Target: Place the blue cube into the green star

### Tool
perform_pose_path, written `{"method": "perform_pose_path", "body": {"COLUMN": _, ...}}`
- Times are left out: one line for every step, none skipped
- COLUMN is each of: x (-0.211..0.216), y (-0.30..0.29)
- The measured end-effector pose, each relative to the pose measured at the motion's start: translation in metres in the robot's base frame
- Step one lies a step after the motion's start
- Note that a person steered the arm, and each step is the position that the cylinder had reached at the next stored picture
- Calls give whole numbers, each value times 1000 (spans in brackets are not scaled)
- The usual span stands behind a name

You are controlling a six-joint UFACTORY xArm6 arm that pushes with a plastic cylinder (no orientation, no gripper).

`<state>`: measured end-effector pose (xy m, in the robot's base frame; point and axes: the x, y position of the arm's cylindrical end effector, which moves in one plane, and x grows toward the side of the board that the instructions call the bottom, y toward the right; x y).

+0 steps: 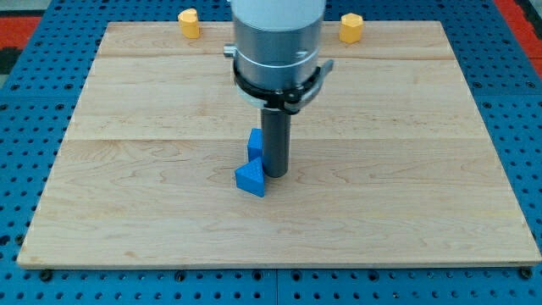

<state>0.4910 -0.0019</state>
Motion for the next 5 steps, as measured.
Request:
{"method": "perform_pose_path", "body": {"x": -25, "y": 3}}
{"method": "perform_pose_path", "body": {"x": -52, "y": -1}}
{"method": "perform_pose_path", "body": {"x": -19, "y": -7}}
{"method": "perform_pose_path", "body": {"x": -44, "y": -34}}
{"method": "perform_pose_path", "body": {"x": -83, "y": -37}}
